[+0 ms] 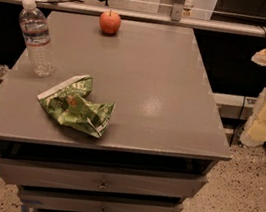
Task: Pick water bottle
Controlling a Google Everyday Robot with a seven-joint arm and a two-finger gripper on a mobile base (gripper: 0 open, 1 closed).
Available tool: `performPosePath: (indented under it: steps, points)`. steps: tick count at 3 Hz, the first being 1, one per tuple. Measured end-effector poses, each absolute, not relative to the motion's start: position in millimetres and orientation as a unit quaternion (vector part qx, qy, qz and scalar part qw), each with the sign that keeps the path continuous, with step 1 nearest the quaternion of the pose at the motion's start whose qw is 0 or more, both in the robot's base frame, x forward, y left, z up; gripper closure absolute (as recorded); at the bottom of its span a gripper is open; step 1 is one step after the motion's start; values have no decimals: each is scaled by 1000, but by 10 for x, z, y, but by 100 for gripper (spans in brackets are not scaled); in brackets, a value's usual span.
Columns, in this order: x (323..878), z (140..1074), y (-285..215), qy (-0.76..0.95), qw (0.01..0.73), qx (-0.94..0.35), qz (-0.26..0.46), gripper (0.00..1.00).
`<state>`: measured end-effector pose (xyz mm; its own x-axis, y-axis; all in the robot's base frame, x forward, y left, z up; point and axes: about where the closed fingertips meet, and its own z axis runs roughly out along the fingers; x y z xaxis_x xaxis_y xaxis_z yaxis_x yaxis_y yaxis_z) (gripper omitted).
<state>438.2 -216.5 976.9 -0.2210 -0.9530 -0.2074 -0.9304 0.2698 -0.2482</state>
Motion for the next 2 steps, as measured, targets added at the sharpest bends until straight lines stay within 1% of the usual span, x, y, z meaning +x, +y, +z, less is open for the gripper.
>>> performPosePath:
  steps: [1, 2]
  points:
    - [4382, 9769, -2165, 781, 160, -603, -35, 0]
    - [4454, 9779, -2082, 773, 178, -609, -16, 0]
